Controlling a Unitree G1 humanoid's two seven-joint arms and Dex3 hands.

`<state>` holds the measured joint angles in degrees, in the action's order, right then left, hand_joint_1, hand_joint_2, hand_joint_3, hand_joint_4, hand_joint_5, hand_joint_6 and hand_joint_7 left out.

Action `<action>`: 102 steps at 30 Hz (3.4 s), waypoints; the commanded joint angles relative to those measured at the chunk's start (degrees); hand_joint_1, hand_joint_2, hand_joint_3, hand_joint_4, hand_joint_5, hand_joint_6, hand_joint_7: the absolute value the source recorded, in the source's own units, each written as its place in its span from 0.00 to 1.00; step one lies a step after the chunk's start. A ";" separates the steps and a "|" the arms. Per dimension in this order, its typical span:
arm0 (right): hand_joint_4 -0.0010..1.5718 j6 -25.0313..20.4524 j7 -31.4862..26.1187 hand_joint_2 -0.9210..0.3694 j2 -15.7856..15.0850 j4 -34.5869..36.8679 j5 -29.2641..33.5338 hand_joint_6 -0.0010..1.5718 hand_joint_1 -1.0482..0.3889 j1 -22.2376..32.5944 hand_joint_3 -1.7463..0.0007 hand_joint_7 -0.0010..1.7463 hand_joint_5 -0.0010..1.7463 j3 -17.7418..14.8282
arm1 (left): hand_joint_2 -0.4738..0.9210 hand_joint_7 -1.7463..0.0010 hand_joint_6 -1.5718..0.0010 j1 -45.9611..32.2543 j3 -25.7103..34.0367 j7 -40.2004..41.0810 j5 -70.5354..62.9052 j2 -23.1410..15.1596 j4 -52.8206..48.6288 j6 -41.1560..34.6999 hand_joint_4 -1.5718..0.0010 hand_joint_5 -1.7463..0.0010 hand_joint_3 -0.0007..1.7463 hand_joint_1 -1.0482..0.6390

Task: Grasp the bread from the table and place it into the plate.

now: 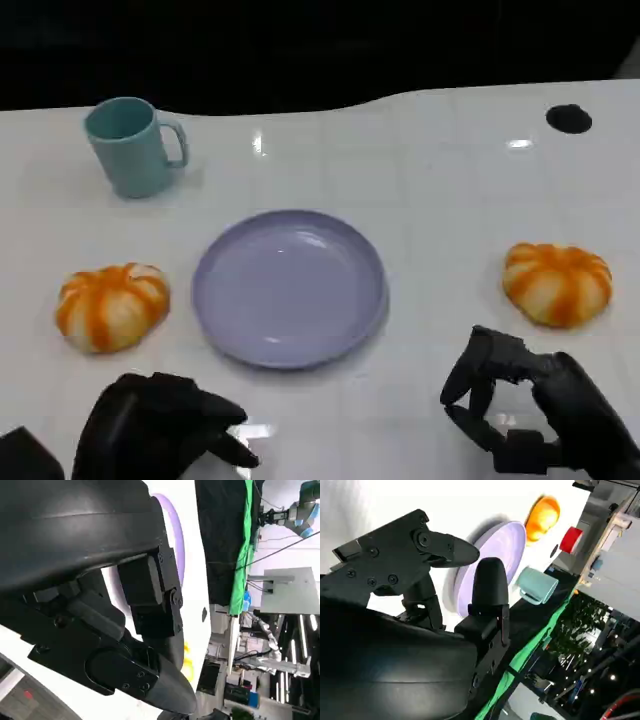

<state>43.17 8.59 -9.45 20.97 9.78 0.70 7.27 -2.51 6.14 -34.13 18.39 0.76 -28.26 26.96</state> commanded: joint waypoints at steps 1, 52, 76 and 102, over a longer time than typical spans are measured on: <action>0.39 0.09 -0.15 0.22 -0.83 -0.49 0.01 0.36 0.58 0.30 0.55 0.83 1.00 -0.20 | 0.90 0.92 0.00 -0.11 0.38 0.45 -0.45 -0.96 -0.13 0.66 0.00 0.79 0.00 0.00; 0.15 -21.47 -21.38 0.01 -14.77 -19.98 43.64 0.32 0.35 -2.69 0.98 0.00 0.21 -3.70 | 0.90 0.92 0.00 0.41 0.06 0.43 -0.43 -0.71 -0.46 0.18 0.00 0.79 0.00 0.00; 0.01 -42.15 -12.35 0.05 -18.41 -14.80 52.05 0.23 0.32 -11.63 1.00 0.01 0.30 6.18 | 0.91 0.92 0.00 0.56 0.18 0.39 -0.41 -0.65 -0.81 0.56 0.00 0.80 0.00 0.00; 0.21 -48.87 -18.34 0.06 -13.28 15.54 47.98 0.26 0.39 -28.01 0.99 0.01 0.10 17.52 | 0.90 0.92 0.00 0.11 0.21 0.72 -0.49 -0.73 -0.21 0.41 0.00 0.79 0.00 0.00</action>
<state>-5.35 -8.44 -22.57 33.78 58.88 -25.53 24.60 -1.94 6.05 -33.98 18.23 0.77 -28.74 27.10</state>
